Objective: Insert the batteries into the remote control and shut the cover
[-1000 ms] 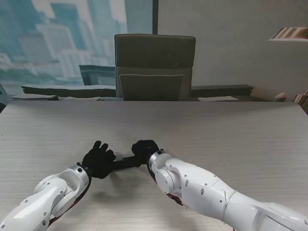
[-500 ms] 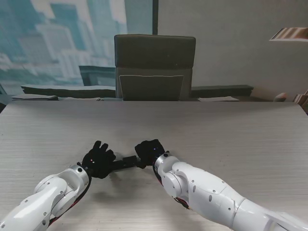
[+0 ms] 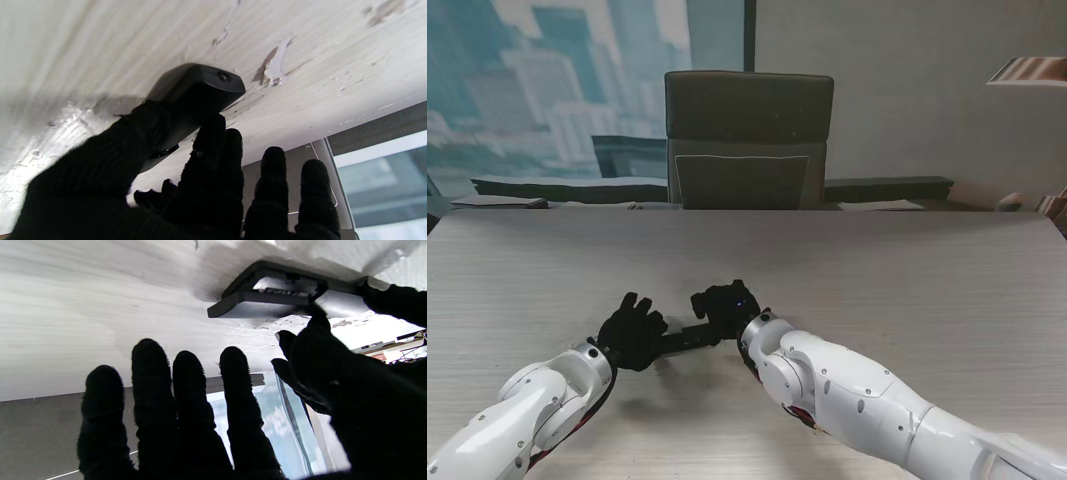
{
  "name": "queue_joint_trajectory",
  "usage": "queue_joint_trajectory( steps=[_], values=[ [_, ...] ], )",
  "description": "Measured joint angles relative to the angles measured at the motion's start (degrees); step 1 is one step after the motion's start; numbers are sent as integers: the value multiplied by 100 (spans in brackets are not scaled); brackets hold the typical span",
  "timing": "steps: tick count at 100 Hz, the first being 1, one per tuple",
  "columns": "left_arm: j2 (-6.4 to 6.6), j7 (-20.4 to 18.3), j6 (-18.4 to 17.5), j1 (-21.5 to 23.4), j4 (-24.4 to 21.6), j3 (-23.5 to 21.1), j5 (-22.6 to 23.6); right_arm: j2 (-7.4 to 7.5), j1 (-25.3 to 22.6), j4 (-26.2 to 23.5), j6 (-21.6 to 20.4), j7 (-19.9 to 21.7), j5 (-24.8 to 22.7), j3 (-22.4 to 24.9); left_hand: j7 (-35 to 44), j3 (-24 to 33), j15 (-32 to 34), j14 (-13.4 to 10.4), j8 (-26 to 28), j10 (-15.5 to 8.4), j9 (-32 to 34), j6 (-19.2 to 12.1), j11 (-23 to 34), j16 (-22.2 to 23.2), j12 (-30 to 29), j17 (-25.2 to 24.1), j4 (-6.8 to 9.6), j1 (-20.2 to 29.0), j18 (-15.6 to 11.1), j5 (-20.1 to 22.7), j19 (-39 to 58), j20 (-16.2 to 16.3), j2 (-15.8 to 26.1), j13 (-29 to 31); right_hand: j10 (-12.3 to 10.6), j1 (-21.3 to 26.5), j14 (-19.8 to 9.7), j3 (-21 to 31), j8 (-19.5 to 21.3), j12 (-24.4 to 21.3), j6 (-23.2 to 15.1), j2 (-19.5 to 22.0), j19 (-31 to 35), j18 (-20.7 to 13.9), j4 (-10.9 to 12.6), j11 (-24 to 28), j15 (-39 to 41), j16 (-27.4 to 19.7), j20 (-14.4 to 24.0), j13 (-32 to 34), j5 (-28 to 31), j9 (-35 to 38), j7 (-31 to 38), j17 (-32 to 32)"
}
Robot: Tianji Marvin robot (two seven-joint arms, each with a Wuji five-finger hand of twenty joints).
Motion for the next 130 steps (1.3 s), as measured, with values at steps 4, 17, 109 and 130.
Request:
queue_joint_trajectory(
  steps=[4,17,109,130],
  values=[
    [0,3,0,0,1,0,0,-60,46,95,0,-22,43,-38,1,0,0,0,1,0,0,0,0,0,0,0,0,0,0,0,0,0,0,0,0,21,0,2,0,12,-3,2,-1,-4,1,0,-4,15,0,0,-1,-52,1,-17],
    [0,14,1,3,4,-2,-1,-183,169,254,22,-2,167,-180,1,0,0,0,1,0,0,0,0,0,0,0,0,0,0,0,0,0,0,0,1,63,0,15,0,16,-4,71,-11,-60,52,0,-75,70,-1,-128,-76,-260,5,-109],
    [-8,32,1,16,7,-18,0,-313,403,478,-45,555,344,-587,10,-4,0,0,1,-1,0,-33,0,0,0,0,-1,0,0,-49,0,0,0,0,10,722,5,308,-570,18,349,-362,-191,-125,-693,-71,-35,455,-71,-577,-355,-688,916,-342],
    [-9,25,0,16,5,-18,-4,-290,379,456,-66,550,336,-563,10,-4,0,0,1,-1,0,-35,0,0,0,0,-1,0,0,-52,0,0,0,0,10,443,-32,308,31,18,348,-357,-194,-125,-124,-71,0,525,-77,-639,-395,-688,641,-346]
  ],
)
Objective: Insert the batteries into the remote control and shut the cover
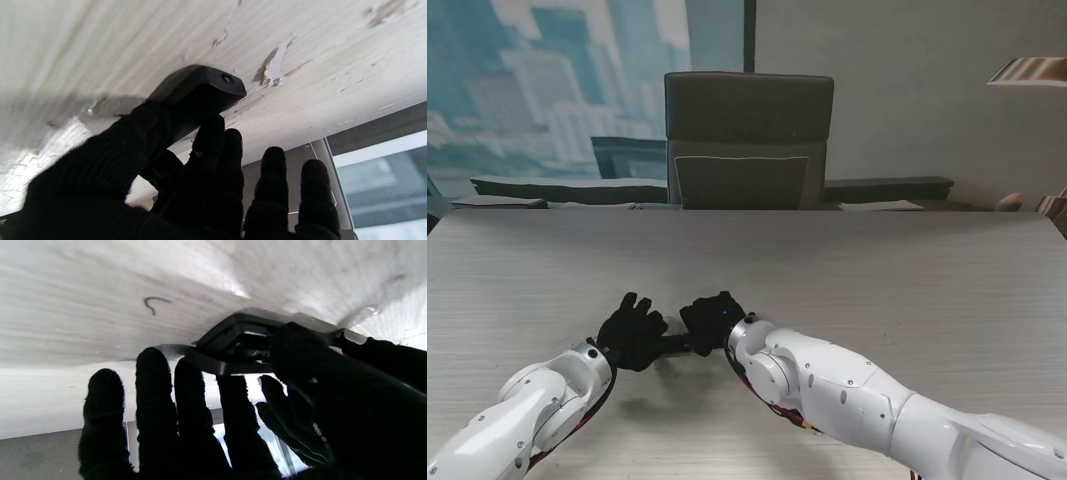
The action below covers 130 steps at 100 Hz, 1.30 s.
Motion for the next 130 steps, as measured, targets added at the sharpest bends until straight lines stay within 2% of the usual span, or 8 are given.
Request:
queue_joint_trajectory(
  steps=[37,50,85,99,111,114,120,130],
  values=[
    [-1,1,-1,1,0,-2,1,28,-55,0,-113,-33,27,98,0,0,0,0,0,0,0,-1,0,0,0,0,0,0,0,0,0,0,0,0,0,-881,-100,-310,13,0,10,151,-78,-2,1,0,8,11,-55,-79,-53,-72,-230,-87],
    [0,1,0,0,0,1,3,41,-91,-6,-127,-89,9,137,0,0,0,0,0,0,0,-1,0,0,0,0,0,0,0,0,0,0,0,0,0,-958,-161,-368,13,0,1,225,-82,-4,1,0,-24,9,-57,-106,-132,-146,-284,-116],
    [1,-10,0,-3,-3,2,0,63,-152,-10,-141,-223,-10,237,0,0,0,0,0,0,0,-2,0,0,0,0,0,0,0,0,0,0,0,0,0,-1153,-157,-709,13,0,-8,836,-83,-10,1,0,-418,-153,-57,-97,-193,-277,-284,-151],
    [1,-12,-1,-4,-3,4,-1,63,-163,-5,-137,-254,-2,271,0,0,0,0,0,0,0,-2,0,0,0,0,0,0,0,0,0,0,0,0,0,-1251,-157,-775,13,0,-8,945,-84,-11,1,0,-545,-238,-57,-97,-195,-278,-284,-152],
    [2,-13,-1,-5,-2,5,-4,62,-171,-5,-142,-269,22,296,0,0,0,0,0,0,0,-2,0,0,0,0,0,0,0,0,0,0,0,0,0,-1374,-154,-944,13,0,-16,1625,-84,-12,7,0,-542,-242,-57,-97,-176,-253,-272,-152],
    [2,-14,-1,-6,-2,5,-4,60,-173,-5,-142,-271,49,305,0,0,0,0,0,0,0,-2,0,0,0,0,0,0,0,0,0,0,0,0,0,-1374,-154,-940,19,0,-27,1780,-84,-12,123,0,-535,-242,-57,-97,-172,-196,-260,-152],
    [2,-14,-1,-6,-2,5,-4,49,-176,5,-141,-271,132,321,0,0,0,0,0,0,0,-2,0,0,0,0,0,0,0,0,0,0,0,0,0,-1365,-151,-940,69,0,-64,2073,-84,-13,127,0,-506,-243,-57,-97,-159,-183,-202,-152],
    [2,-14,-2,-6,-2,6,-5,16,-171,53,-139,-262,235,326,0,0,0,0,0,0,0,-2,0,0,0,0,0,0,0,0,0,0,0,0,0,-1015,-148,-907,78,0,-78,2404,-86,-13,127,0,-445,-186,-57,-78,-97,-126,-171,-152]
  ],
)
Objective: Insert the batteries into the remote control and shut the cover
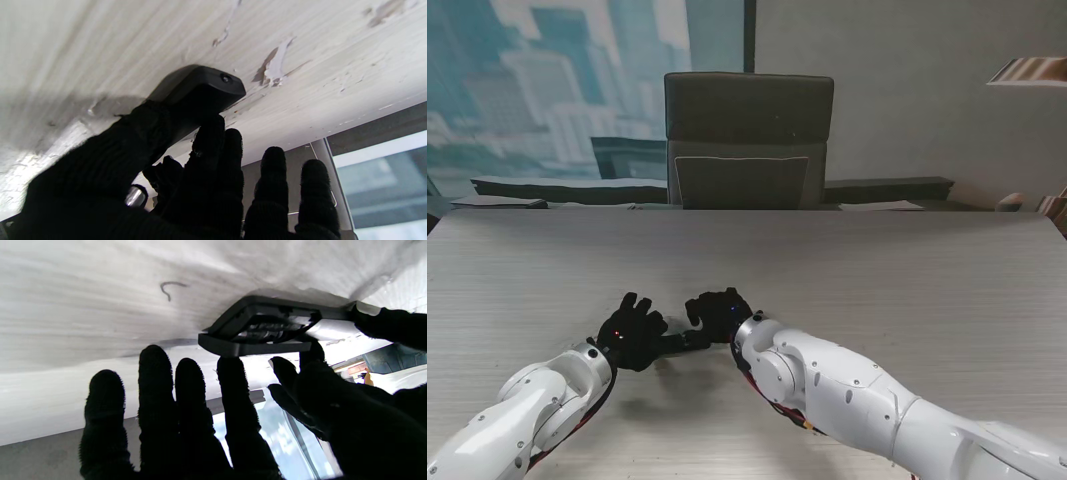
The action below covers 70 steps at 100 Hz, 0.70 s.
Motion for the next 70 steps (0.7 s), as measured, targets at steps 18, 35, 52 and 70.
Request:
queue_joint_trajectory(
  steps=[18,35,52,70],
  values=[
    [0,-2,0,-1,1,1,-3,-39,16,48,23,12,34,-8,1,0,0,0,0,0,0,0,0,0,0,0,0,0,0,0,0,0,0,0,0,997,31,-6,-885,0,-132,17,-2,-1,-403,7,119,14,0,95,-1,79,541,7],
    [0,-2,2,0,1,0,-4,-70,73,120,57,-11,-18,-103,1,0,0,0,0,0,0,0,0,0,0,0,0,0,0,0,0,0,0,0,0,1447,-7,289,-1172,0,-208,-656,-7,-1,-592,10,322,52,0,198,-6,243,955,95],
    [0,3,2,0,3,0,-4,-105,127,183,71,-40,-99,-191,1,0,0,0,0,-1,0,0,0,0,0,0,0,0,0,0,0,0,0,0,0,1354,43,570,-1188,0,-209,-722,-8,-1,-661,10,338,48,0,304,-6,288,958,139],
    [0,3,1,-1,3,1,-4,-151,136,238,116,-76,-98,-207,1,1,0,0,0,-1,0,0,0,0,0,0,0,0,0,0,0,0,0,0,0,1304,33,607,-1189,0,-209,-722,-8,-1,-666,10,408,51,0,309,-6,289,959,190]
  ],
)
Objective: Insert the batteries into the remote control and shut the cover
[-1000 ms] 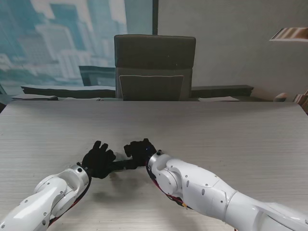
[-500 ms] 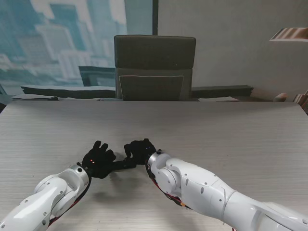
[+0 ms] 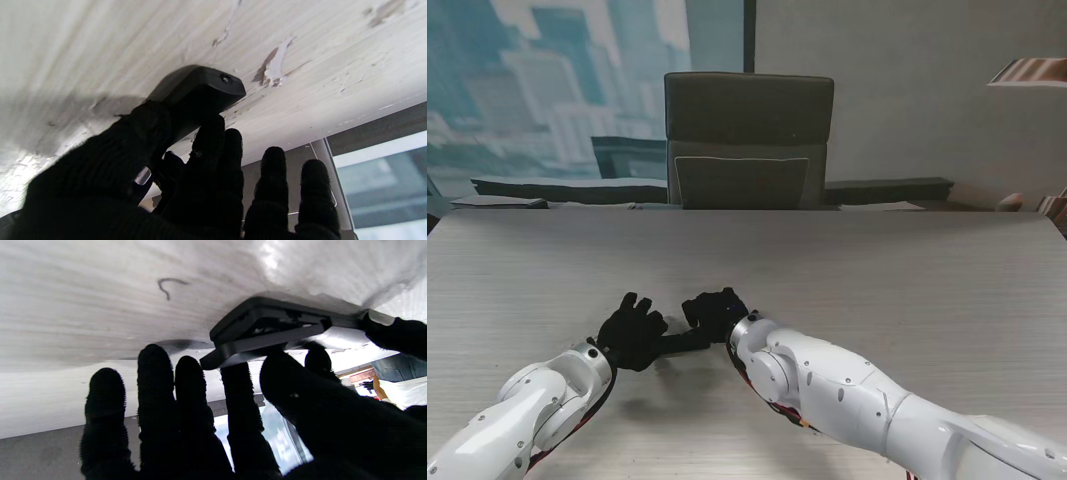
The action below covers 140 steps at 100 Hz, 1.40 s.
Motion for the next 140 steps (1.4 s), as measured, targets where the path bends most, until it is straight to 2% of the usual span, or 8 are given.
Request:
queue_joint_trajectory(
  steps=[36,39,42,45,53,63,91,140],
  values=[
    [0,-6,0,0,-2,0,0,-9,-22,63,241,-134,-140,45,0,0,0,0,0,0,0,0,0,0,0,0,0,0,0,0,0,0,0,0,0,-302,-37,6,91,5,0,0,10,-1,15,0,-43,-6,0,3,1,0,-29,38],
    [0,-6,0,0,-3,0,0,-2,-30,60,252,-138,-151,57,1,0,0,0,0,0,0,0,0,0,0,0,0,0,0,0,0,0,0,0,0,-374,-38,27,208,5,16,0,10,-2,142,1,-3,-4,0,3,5,0,-100,38],
    [-1,-7,0,0,-3,0,0,9,-39,53,264,-139,-161,69,0,0,0,0,0,0,0,0,0,0,0,0,0,0,0,0,0,0,0,0,0,-452,-39,59,520,5,43,0,10,-4,473,1,39,12,0,-22,13,0,-243,39],
    [-1,-9,0,0,-4,0,0,22,-48,45,272,-140,-173,77,1,0,0,0,0,0,0,0,0,0,0,0,0,0,0,-1,0,0,0,0,0,-484,-41,70,758,5,74,2,11,-5,644,1,80,68,0,-57,25,0,-371,40],
    [-1,-14,-3,0,-5,-2,0,65,-67,24,285,-152,-217,93,1,0,0,0,0,0,0,0,0,0,0,0,0,0,0,-1,0,0,0,0,0,-551,-41,77,977,5,84,4,12,-6,828,1,146,134,0,-45,77,0,-442,41],
    [-1,-16,-3,0,-6,-2,0,102,-86,13,313,-172,-244,109,0,0,0,0,0,0,0,0,0,0,0,0,0,0,0,-3,0,0,0,0,0,-606,-41,110,1109,69,124,4,14,-8,842,61,248,218,1,-45,-6,0,-436,41],
    [1,-26,-2,-6,-7,4,-4,135,-123,-28,319,-205,-273,119,1,2,0,0,0,0,0,0,0,0,0,0,0,0,0,-4,0,0,0,0,-1,-736,-13,114,1144,103,163,4,74,-16,959,73,286,219,13,-45,-52,-87,-440,41],
    [0,-25,-2,-5,-5,4,-10,161,-147,-89,441,-213,-382,73,1,8,0,0,1,0,0,-22,0,0,0,0,0,0,0,-83,0,0,0,0,-1,-1043,-38,66,1192,104,343,4,80,-62,965,132,356,310,67,-241,-501,-446,-671,2]
  ],
)
